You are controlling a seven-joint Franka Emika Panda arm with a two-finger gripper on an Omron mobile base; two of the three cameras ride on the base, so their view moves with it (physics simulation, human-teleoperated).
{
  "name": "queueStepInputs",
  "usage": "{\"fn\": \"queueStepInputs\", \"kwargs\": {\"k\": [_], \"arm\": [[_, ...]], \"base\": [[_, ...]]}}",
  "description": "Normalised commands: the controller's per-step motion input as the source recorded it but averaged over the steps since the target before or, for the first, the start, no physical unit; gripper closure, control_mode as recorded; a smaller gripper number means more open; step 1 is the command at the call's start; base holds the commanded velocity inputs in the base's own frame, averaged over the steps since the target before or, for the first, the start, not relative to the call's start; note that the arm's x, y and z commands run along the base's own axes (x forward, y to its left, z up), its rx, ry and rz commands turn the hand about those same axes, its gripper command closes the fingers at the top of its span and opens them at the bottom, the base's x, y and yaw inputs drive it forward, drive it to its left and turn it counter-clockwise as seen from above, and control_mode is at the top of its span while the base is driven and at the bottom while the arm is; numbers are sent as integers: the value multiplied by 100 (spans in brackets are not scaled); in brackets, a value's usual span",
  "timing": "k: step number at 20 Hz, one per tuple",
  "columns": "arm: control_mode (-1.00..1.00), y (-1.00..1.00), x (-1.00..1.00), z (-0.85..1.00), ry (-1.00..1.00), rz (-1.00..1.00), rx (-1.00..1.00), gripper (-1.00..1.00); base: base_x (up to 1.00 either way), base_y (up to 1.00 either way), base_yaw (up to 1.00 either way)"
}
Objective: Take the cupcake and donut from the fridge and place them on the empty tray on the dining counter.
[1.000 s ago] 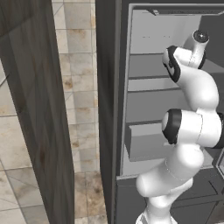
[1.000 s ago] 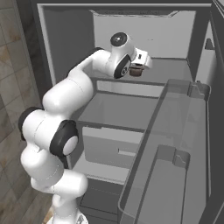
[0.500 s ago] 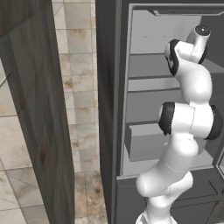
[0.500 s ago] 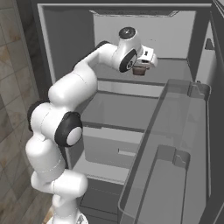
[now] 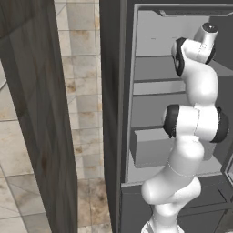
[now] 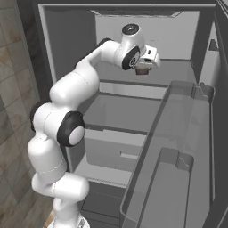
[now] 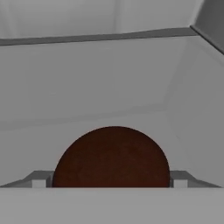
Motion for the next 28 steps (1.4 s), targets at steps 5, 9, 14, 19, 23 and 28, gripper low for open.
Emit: {"fn": "queueStepInputs", "kwargs": {"k": [5,9,14,19,23,28], "arm": [[-100,-15,-16,0,-29,0,0,100],[-100,1,-55,3,-24,4,0,100],[-100,35,-85,55,-13,8,-11,100],[-100,59,-98,51,-13,9,-18,100],[-100,60,-100,-27,-7,5,-19,100],[-100,56,-100,-16,-6,2,-11,100]], "base": [[0,0,0],[0,0,0],[0,0,0],[0,0,0],[0,0,0],[0,0,0]]}}
